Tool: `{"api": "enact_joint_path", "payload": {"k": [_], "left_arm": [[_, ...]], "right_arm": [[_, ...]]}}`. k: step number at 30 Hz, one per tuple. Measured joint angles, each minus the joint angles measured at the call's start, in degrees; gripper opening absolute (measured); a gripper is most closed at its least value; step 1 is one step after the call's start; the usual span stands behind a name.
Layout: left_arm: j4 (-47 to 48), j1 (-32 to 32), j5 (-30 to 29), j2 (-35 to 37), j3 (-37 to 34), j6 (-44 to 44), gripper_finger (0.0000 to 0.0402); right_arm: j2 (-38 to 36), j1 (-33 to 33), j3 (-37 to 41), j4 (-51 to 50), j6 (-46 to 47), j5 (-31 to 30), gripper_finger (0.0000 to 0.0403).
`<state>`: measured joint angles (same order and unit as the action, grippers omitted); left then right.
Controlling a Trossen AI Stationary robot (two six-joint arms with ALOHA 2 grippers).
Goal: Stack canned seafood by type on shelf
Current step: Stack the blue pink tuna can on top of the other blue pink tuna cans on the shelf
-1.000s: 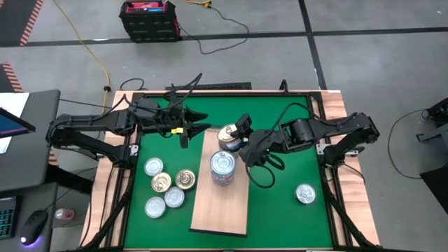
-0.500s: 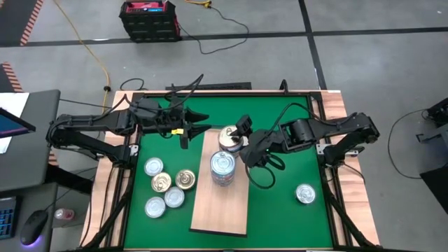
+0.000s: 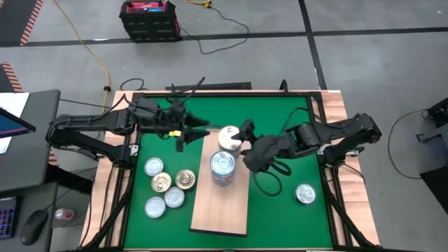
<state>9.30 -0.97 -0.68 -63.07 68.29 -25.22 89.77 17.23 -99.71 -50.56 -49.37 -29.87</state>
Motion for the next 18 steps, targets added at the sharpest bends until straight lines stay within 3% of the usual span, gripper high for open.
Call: {"api": "enact_joint_path", "payload": {"k": [8, 14, 18], "left_arm": [[23.1, 0.0, 3.2, 2.9, 0.0, -3.6, 0.0215], [46.4, 0.0, 1.7, 1.0, 0.0, 1.9, 0.0215], [55.7, 0.0, 2.9, -1.7, -0.1, 5.6, 0.0215]], "right_arm": [[-7.2, 3.0, -2.2, -2.4, 14.6, -4.6, 0.0351], [-13.6, 1.9, -2.2, -11.1, 43.6, -4.8, 0.0347], [-16.0, -0.8, -2.2, -21.1, 60.3, -3.8, 0.0339]]}}
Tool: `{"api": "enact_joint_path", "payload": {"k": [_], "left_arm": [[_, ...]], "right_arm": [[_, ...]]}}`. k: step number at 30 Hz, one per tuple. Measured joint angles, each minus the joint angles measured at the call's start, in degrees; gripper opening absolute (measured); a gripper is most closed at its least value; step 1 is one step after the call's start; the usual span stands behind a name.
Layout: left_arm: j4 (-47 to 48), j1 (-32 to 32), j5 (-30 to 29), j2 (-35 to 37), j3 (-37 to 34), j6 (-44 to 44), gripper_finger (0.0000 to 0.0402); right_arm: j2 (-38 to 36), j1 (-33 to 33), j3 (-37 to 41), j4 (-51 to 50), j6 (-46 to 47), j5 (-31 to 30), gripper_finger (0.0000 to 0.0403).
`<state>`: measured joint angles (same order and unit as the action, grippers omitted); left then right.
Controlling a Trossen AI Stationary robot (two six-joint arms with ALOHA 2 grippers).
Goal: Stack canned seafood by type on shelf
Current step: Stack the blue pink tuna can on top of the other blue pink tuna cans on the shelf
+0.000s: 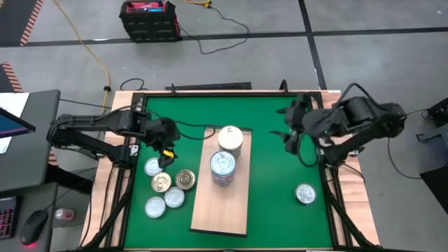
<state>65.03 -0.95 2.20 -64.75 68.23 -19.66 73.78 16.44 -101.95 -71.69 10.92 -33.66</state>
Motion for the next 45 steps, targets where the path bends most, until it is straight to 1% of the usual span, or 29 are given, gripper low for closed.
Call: {"api": "enact_joint_path", "payload": {"k": [2, 5, 8, 10, 13, 15, 19, 24, 29, 35, 45], "left_arm": [[2.2, 0.0, 2.8, -1.0, -0.2, 2.5, 0.0215], [2.4, 0.0, 5.4, -1.9, -2.2, 5.5, 0.0215], [-0.8, 0.0, 6.8, -1.7, -6.9, 6.1, 0.0215], [-5.6, -0.2, 8.1, -0.5, -11.1, 5.5, 0.0215], [-13.5, -0.2, 10.6, 1.6, -17.8, 2.4, 0.0215], [-18.6, -0.5, 12.0, 1.9, -22.0, -1.0, 0.0215], [-25.8, -1.3, 12.5, 1.9, -28.8, -9.1, 0.0215], [-33.1, -2.6, 12.4, 1.9, -34.2, -17.5, 0.0215], [-38.5, -3.3, 12.1, 1.9, -36.6, -20.2, 0.0207], [-43.5, -3.5, 12.5, 1.9, -39.3, -24.0, 0.0174], [-45.5, -3.3, 12.2, 1.9, -39.4, -21.9, 0.0105]], "right_arm": [[-0.7, -0.6, 0.1, -3.6, 4.1, 0.7, 0.0334], [-2.6, -0.4, 3.7, -4.2, 7.2, 0.9, 0.0325], [-6.1, 0.1, 11.2, -1.3, 11.0, 1.2, 0.0318], [-9.2, 0.1, 17.3, 2.1, 13.9, 3.0, 0.0314], [-13.5, 0.1, 26.3, 8.3, 18.5, 7.6, 0.0311], [-15.1, 0.1, 30.8, 11.8, 21.0, 9.9, 0.0310], [-15.7, 0.1, 36.4, 16.8, 22.7, 11.0, 0.0310], [-14.1, -0.6, 37.7, 18.4, 21.8, 11.0, 0.0310], [-13.4, -2.0, 37.7, 18.3, 21.2, 11.1, 0.0310], [-13.9, -3.5, 37.7, 18.3, 21.0, 11.2, 0.0310], [-13.9, -3.5, 37.7, 18.2, 21.0, 11.3, 0.0310]]}}
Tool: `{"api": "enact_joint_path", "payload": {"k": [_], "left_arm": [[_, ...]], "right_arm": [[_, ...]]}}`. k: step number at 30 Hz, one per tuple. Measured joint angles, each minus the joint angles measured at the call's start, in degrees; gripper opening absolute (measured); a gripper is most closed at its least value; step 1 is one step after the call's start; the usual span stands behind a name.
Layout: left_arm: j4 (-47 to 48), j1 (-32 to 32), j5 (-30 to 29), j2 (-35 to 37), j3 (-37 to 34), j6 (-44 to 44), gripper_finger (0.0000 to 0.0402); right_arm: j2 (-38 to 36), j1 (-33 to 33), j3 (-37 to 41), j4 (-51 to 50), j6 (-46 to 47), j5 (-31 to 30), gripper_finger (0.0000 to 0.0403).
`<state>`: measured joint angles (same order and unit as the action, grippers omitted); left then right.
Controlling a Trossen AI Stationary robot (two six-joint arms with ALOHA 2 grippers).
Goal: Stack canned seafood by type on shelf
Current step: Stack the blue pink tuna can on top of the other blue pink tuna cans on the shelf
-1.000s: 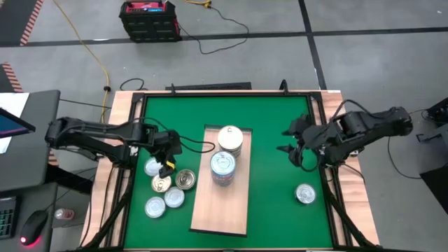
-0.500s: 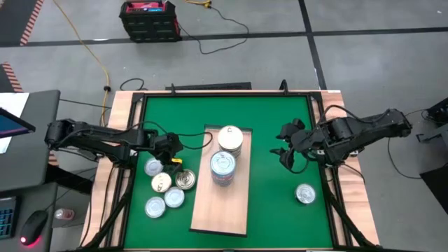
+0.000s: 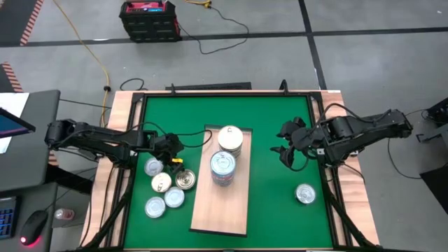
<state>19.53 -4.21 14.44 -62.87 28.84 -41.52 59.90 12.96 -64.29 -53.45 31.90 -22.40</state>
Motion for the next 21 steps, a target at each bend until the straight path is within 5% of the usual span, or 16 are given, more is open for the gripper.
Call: {"api": "enact_joint_path", "payload": {"k": [10, 21], "left_arm": [[0.0, 2.0, -1.6, 0.0, 0.0, 0.5, 0.0057], [0.8, 3.7, -5.5, 0.0, 0.0, 0.5, 0.0070]], "right_arm": [[0.0, 0.0, 0.0, 0.0, 0.0, 0.0, 0.0310], [0.0, 0.0, 0.0, 0.5, -0.3, -0.1, 0.0310]]}}
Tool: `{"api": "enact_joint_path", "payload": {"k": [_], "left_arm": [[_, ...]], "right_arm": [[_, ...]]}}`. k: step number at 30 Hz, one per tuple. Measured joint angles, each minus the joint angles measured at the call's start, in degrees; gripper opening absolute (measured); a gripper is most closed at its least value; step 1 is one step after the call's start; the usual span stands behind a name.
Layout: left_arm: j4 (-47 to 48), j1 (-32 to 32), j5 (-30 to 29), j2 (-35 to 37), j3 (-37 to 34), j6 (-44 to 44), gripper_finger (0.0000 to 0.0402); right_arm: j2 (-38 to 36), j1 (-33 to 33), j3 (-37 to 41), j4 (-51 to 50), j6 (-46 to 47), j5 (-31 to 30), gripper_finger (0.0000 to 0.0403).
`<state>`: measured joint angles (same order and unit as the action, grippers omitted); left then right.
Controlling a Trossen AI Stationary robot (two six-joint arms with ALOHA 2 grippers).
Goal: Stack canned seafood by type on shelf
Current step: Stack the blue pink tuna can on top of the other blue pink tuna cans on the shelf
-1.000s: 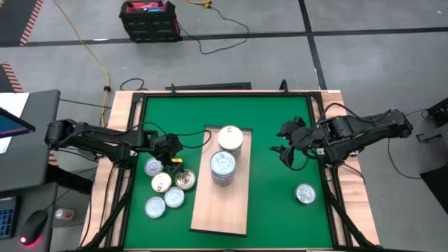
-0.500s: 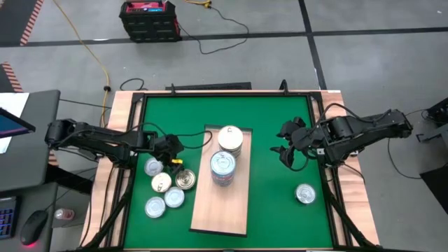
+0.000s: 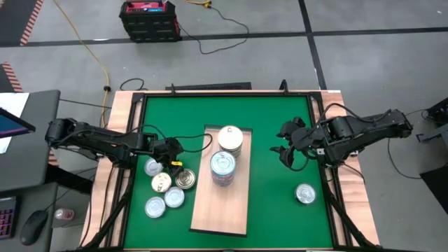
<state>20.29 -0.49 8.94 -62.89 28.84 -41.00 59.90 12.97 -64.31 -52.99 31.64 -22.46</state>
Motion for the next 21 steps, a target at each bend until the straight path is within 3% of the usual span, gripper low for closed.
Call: {"api": "enact_joint_path", "payload": {"k": [7, 10, 16, 21], "left_arm": [[4.6, -0.7, -1.4, -0.9, 0.3, 1.3, 0.0008], [8.7, -2.3, -6.2, -0.9, -0.1, 1.3, 0.0004], [13.5, -7.0, -3.3, -0.7, 0.2, 5.0, 0.0001], [20.8, -10.9, -6.5, 4.3, 3.1, 6.6, 0.0001]], "right_arm": [[0.0, 0.0, 0.0, 1.3, -0.2, 0.0, 0.0310], [0.0, 0.0, 0.0, 1.7, -0.2, 0.0, 0.0310], [0.0, 0.0, 0.0, 2.6, -0.2, 0.0, 0.0310], [0.0, 0.0, 0.0, 2.7, 0.0, 0.0, 0.0310]]}}
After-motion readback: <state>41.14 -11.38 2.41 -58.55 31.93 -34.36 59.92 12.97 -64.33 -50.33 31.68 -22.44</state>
